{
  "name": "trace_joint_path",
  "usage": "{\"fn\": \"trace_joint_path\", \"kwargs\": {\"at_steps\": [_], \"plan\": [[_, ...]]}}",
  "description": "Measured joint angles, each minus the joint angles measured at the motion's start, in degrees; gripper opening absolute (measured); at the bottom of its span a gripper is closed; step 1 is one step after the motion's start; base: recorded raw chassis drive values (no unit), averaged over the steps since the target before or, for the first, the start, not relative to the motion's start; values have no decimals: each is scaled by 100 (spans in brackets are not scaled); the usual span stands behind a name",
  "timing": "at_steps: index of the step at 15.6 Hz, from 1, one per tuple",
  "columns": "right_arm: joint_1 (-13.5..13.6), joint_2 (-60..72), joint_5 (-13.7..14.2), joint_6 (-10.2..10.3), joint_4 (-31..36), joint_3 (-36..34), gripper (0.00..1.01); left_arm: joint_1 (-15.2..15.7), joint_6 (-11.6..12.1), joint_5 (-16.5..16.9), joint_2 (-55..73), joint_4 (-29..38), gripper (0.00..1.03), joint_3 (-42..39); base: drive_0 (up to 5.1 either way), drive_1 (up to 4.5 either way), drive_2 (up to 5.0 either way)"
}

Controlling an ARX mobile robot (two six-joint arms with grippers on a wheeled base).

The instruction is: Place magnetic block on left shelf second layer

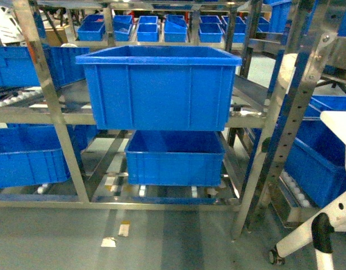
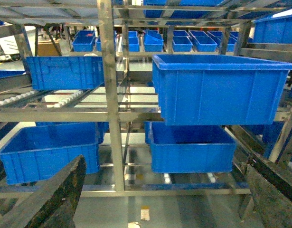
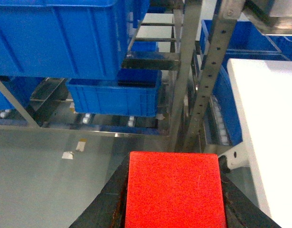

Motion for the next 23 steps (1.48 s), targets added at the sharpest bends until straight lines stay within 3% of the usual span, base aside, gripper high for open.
{"fn": "trace_joint_path", "kwargs": {"at_steps": [9,13,23], "plan": [[0,0,-2,0,11,0,33,0,0,2,0,-2,98,0,-499,245,245],[31,0,-7,0,4,0,33,-4,0,-15,0,-2,98,0,0,0,0],[2,20,7,0,11,-9,33,-2,0,-7,0,-17,98,0,4,434,-426]]}}
